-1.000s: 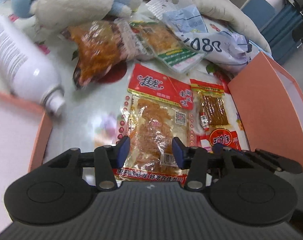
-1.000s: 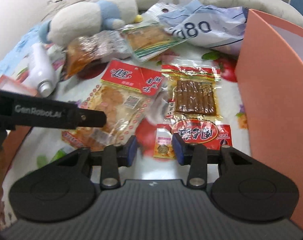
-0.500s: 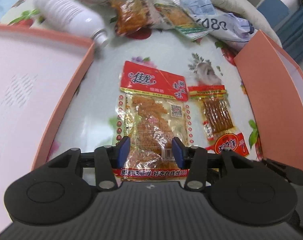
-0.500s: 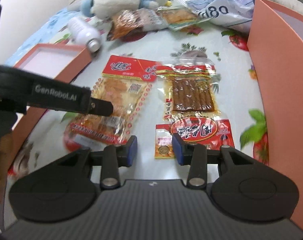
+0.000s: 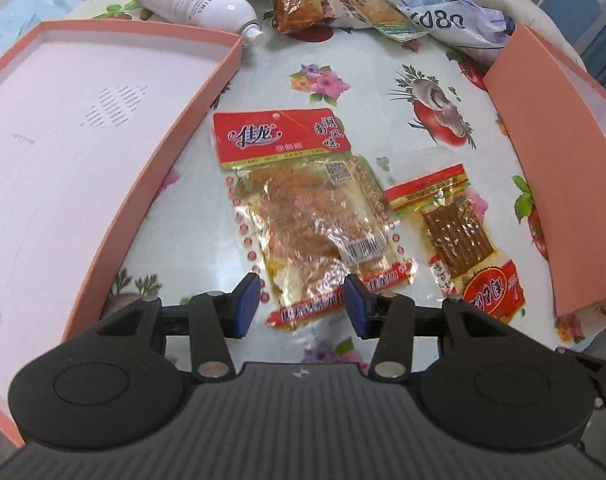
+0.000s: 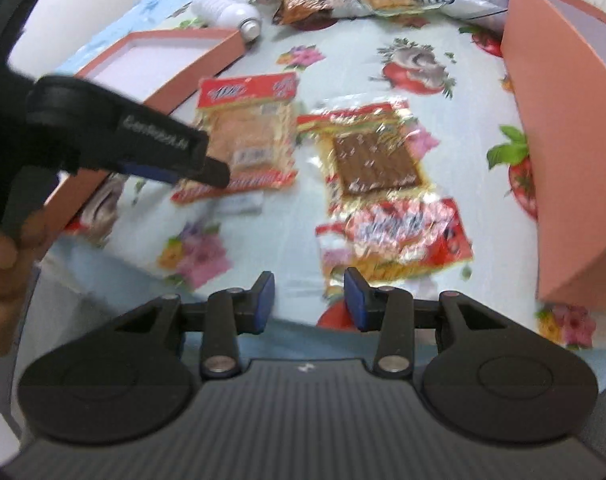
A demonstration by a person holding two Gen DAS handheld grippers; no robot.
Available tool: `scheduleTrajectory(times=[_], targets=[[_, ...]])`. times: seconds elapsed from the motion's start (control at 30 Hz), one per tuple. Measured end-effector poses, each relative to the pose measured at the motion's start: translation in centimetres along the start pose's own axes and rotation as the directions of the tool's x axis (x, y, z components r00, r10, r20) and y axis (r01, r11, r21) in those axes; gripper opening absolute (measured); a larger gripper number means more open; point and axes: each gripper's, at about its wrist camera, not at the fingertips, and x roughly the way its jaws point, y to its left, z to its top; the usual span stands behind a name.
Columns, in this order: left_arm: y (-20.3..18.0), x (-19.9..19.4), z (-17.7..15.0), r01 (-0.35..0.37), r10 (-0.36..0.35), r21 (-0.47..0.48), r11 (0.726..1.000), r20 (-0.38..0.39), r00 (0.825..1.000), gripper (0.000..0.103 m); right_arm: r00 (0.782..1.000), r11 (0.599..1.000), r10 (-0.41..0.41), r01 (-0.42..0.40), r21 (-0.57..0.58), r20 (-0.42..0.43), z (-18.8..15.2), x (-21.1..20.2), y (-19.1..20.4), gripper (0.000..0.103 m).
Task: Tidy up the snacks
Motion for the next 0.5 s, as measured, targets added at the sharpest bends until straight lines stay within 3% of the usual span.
scheduleTrajectory(times=[0.1,0.2,0.4,0.5], targets=[[0.2,-0.5,-0.1,0.014,-0.014,-0.01,1.0,0.009,1.0,0.056,0.999,1.0,-0.01,0.01,0.01,0.048,0.1,-1.4,-0.2,0.042],[0.4,-0.5,0.4,0.057,-0.056,-0.028,0.998,0.024,0.998,0.08,0.992,0.997,-0.056,0.049,0.055,0.116,0.8,-2.1,-1.3,0.066],[0.6,0.5,2.3,0.072,-0.067,-0.081,0.994,0.059,0.996,0.093,0.99,0.996,-0.066,0.058,0.067,0.122,2.9,0.2,-3.0,0.086],[0.4,1.5,3.3,0.089,-0.087,-0.078,0.993,0.031,0.996,0.094,0.992,0.997,-0.065,0.061,0.04,0.111,3.7,1.8,-3.3,0.086]])
